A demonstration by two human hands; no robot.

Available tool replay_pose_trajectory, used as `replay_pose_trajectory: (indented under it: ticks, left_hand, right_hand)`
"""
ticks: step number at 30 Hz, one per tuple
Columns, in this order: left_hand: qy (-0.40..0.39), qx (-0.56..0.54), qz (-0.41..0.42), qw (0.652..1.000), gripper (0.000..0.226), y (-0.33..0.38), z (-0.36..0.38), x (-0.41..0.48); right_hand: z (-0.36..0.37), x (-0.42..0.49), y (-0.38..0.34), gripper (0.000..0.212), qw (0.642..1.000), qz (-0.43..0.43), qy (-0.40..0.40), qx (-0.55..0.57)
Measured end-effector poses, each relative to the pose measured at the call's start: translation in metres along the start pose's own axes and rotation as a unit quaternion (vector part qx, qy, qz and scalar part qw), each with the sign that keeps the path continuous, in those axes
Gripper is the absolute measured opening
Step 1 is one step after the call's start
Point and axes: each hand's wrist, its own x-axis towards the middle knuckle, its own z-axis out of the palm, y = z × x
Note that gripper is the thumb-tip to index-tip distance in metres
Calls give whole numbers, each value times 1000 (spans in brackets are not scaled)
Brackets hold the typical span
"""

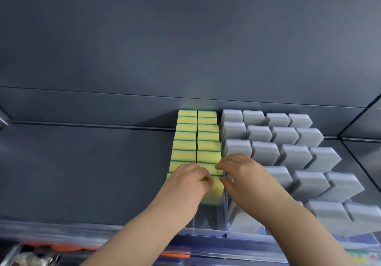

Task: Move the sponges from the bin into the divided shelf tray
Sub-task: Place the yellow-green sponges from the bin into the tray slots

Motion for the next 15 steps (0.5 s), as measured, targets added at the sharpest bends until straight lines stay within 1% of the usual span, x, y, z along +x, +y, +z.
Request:
replay_pose_trajectory:
  ticks: [2,4,6,8,12,15]
  left_hand:
    - [6,-4,4,1000,39,3,-2,-1]
    - [27,-13,26,999,33,2,-1,-2]
    - [34,-19,13,999,28,0,-6,-4]
    - [62,-11,-21,998,25,-3,-15,-6]
    - [109,55,-69,990,31,-14,-37,-10]
    - [146,93,-58,983,33,-17,-52,-16]
  right_hand:
    - [-1,2,1,29,1000,-7,6,-4]
    - [-4,4,2,28,1000,-5,4,-5]
    - [-6,7,4,24,1000,-4,3,0]
    - [-7,8,7,22,1000,-3,8,8]
    - [-8,7,4,28,999,-13,29,5]
    - [-13,0,-6,35,998,-2,55,-5]
